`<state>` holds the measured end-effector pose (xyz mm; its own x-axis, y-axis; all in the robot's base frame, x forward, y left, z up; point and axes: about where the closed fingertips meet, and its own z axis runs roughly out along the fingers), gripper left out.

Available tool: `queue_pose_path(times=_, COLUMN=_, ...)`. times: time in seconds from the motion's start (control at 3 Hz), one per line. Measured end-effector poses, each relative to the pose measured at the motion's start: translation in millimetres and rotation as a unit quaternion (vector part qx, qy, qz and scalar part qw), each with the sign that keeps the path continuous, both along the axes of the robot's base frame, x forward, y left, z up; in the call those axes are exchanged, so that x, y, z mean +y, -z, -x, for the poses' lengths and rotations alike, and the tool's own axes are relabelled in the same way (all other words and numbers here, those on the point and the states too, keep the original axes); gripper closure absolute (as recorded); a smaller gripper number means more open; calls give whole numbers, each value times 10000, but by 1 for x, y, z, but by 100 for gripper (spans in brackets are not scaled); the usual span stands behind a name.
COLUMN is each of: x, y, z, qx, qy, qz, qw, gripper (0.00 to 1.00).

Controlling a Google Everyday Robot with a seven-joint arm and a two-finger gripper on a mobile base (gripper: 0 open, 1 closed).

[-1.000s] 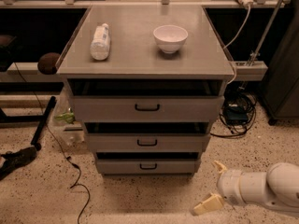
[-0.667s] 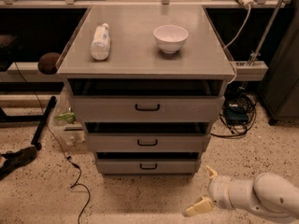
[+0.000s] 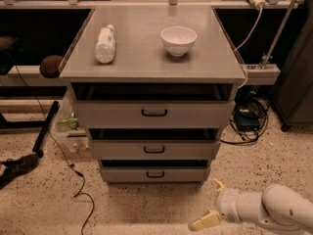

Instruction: Open bottom drawer

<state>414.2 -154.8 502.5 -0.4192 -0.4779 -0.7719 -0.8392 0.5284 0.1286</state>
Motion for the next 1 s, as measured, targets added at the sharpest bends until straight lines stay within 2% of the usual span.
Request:
queue_pose_path(times=0.33, x=7, y=20, z=-10, qx=66, qy=-83, qz=-42, qw=9999, gripper=0)
queue_pose_path(times=0.67, x=12, y=61, z=-31, qx=72, qy=-69, qz=-16, qw=9999, gripper=0)
queue_pose_path(times=1.0, x=19, y=101, z=-54, qx=-49, qy=61, qz=31, qw=10000, gripper=0)
